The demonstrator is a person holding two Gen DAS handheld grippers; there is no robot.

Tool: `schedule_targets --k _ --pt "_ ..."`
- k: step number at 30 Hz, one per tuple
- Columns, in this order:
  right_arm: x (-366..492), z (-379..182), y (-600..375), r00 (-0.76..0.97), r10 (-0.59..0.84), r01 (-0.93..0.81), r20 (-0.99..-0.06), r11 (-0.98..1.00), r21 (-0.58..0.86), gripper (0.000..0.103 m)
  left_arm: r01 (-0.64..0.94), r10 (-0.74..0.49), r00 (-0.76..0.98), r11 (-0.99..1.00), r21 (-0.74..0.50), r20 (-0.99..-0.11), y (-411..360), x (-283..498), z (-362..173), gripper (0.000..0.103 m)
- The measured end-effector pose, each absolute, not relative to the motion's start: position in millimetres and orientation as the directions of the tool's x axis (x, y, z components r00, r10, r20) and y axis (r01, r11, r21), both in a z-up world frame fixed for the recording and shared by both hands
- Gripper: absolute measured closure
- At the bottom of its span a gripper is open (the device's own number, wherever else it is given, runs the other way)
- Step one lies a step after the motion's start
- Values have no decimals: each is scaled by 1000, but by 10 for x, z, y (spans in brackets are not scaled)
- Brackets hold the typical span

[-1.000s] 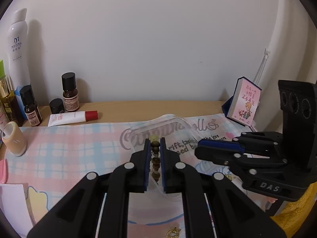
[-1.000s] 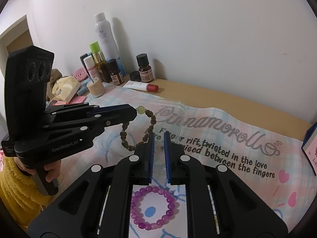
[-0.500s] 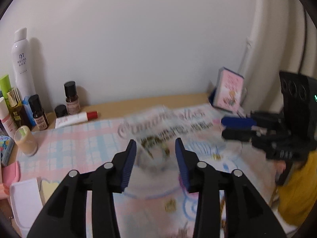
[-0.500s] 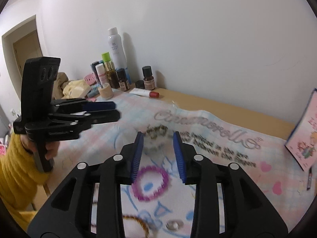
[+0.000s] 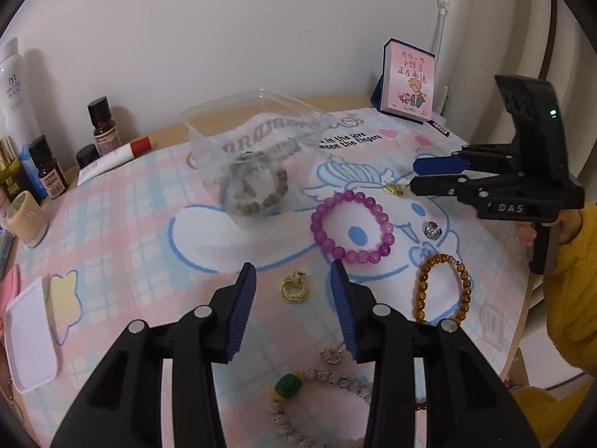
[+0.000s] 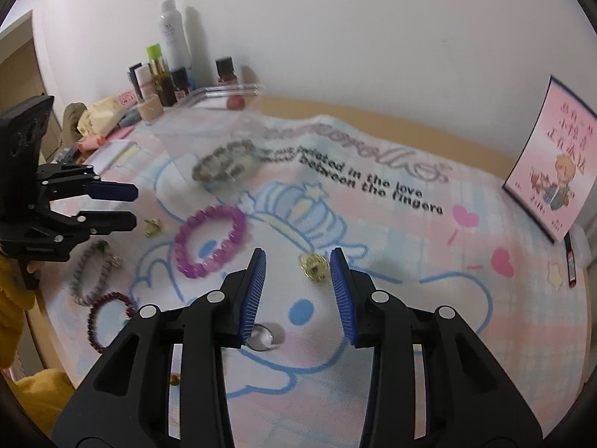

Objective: Organize jewelry
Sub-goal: 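Grasp the gold ring on the cloth with the right gripper, then carry the gold ring to the clear box and open the right gripper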

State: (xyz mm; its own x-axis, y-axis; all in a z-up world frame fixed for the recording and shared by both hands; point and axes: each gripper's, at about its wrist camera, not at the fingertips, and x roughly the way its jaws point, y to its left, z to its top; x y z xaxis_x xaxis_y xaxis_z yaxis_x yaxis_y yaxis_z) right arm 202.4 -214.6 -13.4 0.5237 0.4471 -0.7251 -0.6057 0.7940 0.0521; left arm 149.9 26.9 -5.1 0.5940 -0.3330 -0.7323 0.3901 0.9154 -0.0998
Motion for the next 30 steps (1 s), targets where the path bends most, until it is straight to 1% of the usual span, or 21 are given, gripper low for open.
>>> schedule_targets --k 6,11,12,13,14,16,17,18,21,30 --pt "2163 -259 -2118 506 432 -590 -747 805 66 61 380 -334 581 918 -116 -742 255 1540 -86 62" --pt "2236 -333 -2088 498 409 -586 -765 809 51 62 377 -317 565 920 -103 -762 209 1579 -154 62" --pt "2239 -336 -2086 498 408 -586 -766 809 50 62 382 -318 560 918 -102 -765 195 1582 -166 65" --pt "2241 -334 -2082 497 410 -589 -764 807 50 66 389 -317 554 916 -98 -769 182 1585 -180 67" --pt "2242 -335 -2075 494 412 -593 -765 803 49 69 390 -313 553 916 -92 -772 174 1579 -189 72" --pt "2241 -339 -2057 506 392 -590 -768 807 23 80 388 -301 551 918 -81 -778 159 1585 -213 78" --pt "2241 -339 -2055 506 389 -591 -769 807 20 82 379 -291 555 922 -74 -779 161 1587 -223 81" --pt "2244 -339 -2056 503 392 -591 -770 806 23 85 375 -289 559 924 -74 -777 168 1591 -222 83" --pt "2245 -342 -2054 506 387 -591 -770 806 17 88 369 -293 559 926 -84 -775 195 1602 -223 86" --pt "2209 -321 -2045 510 385 -598 -769 801 5 88 361 -283 574 930 -73 -768 203 1585 -209 91"
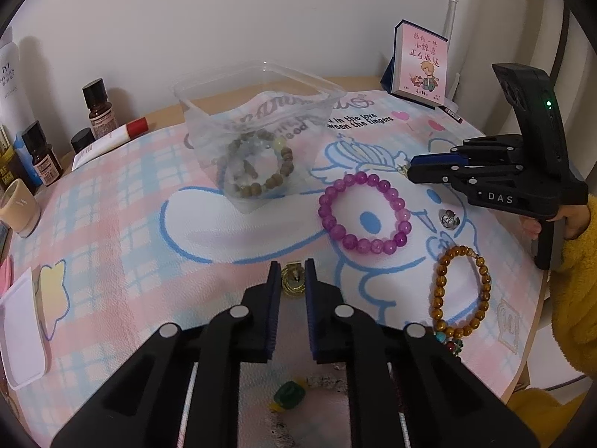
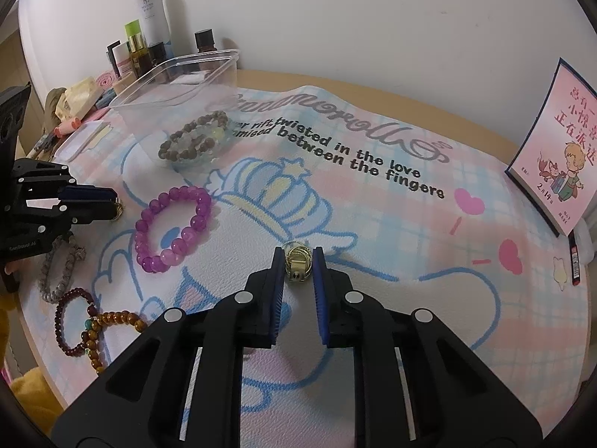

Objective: Organize jewelry
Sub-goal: 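Carry the gold ring to the clear box and open the right gripper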

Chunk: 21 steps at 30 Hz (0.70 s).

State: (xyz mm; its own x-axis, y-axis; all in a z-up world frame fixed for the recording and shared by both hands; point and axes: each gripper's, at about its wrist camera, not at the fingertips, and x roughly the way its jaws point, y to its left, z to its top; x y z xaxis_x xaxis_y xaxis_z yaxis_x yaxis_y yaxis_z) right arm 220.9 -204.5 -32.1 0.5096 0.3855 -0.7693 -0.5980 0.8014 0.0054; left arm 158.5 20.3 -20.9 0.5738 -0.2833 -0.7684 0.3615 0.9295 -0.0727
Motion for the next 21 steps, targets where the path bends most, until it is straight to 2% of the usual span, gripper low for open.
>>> schedule_targets --k 10,21 --pt "2090 -93 -2056 543 413 -610 -731 792 -6 89 358 -299 610 930 -81 -734 249 1543 -65 93" --pt "1954 309 -1885 571 489 -658 -659 753 -12 89 348 -344 673 928 -131 -655 372 1547 260 93"
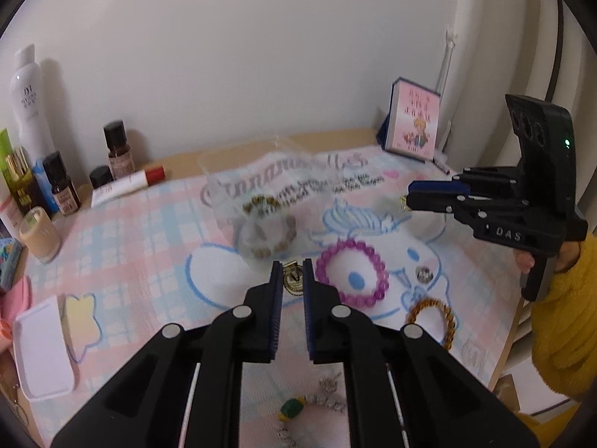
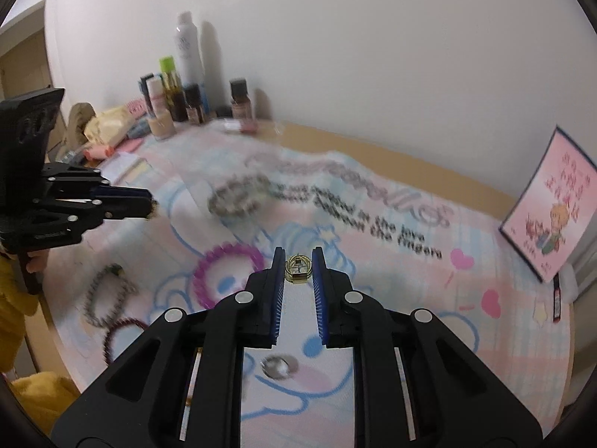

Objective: Organize jewelry
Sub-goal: 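Carry the gold ring to the clear box and open the right gripper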

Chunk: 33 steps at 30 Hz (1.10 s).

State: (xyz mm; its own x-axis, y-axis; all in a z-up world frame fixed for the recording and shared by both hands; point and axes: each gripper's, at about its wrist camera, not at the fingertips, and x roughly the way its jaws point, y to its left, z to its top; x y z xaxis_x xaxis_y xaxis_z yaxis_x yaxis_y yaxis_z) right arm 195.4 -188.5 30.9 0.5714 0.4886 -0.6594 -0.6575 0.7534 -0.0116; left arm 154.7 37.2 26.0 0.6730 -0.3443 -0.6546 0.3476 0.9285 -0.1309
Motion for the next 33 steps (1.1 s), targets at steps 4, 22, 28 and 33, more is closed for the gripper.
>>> schedule_targets --k 4,22,28,33 --pt "1927 499 -1752 578 523 -682 -626 731 -19 89 330 -344 708 933 -142 -618 421 1611 407 93" --pt "2356 669 -1214 500 619 -707 -605 695 127 89 268 -412 701 909 -320 -582 644 2328 531 93" --pt "2445 415 -1078 463 599 -712 -653 691 128 89 251 -401 686 914 -319 -607 656 2400 395 93" --pt "2482 292 -1029 443 591 -715 -674 687 133 89 252 -398 686 915 -314 -609 665 2416 347 93"
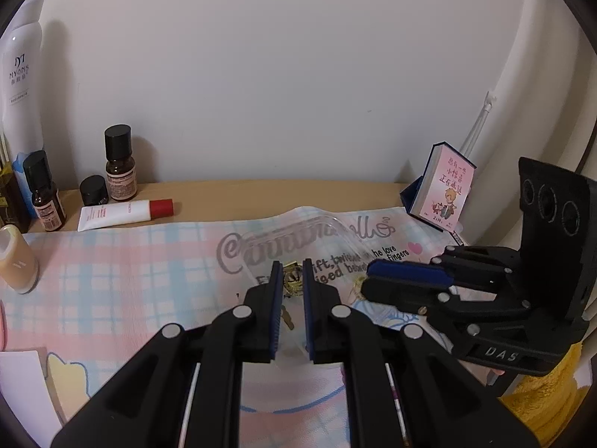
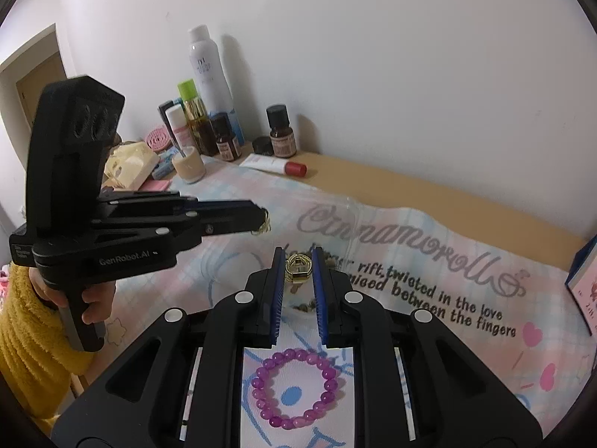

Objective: Organize jewelry
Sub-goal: 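Carry the gold ring to the clear box and open the right gripper, then move the right gripper to the silver ring and close on it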

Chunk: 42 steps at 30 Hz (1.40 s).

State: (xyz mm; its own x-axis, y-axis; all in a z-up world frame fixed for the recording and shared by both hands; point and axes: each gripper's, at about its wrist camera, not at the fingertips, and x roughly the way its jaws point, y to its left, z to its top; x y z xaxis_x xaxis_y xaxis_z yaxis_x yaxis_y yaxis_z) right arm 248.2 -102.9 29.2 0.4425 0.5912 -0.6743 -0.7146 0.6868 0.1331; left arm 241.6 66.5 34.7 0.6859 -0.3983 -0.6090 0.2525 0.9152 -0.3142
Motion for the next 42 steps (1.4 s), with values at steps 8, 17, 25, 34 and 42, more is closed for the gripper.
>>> schedule_targets --k 8,17,25,34,42 --pt "2444 272 -1091 441 589 -712 -677 689 135 84 253 -393 686 918 -305 -612 631 2397 354 92" --pt "2325 385 -1300 469 608 -697 -640 700 155 79 267 -389 699 920 -285 -600 624 2255 376 92" --pt "1940 353 -1607 510 568 -712 -646 700 53 65 259 -292 725 955 -146 -624 700 1702 403 68" --pt "1780 -26 -2001 503 480 -656 -719 754 45 65 291 -273 667 952 -96 -693 701 1170 113 68" --pt "1702 -171 -2140 501 443 -636 -743 771 31 65 333 -269 624 941 -62 -734 540 914 -66 68"
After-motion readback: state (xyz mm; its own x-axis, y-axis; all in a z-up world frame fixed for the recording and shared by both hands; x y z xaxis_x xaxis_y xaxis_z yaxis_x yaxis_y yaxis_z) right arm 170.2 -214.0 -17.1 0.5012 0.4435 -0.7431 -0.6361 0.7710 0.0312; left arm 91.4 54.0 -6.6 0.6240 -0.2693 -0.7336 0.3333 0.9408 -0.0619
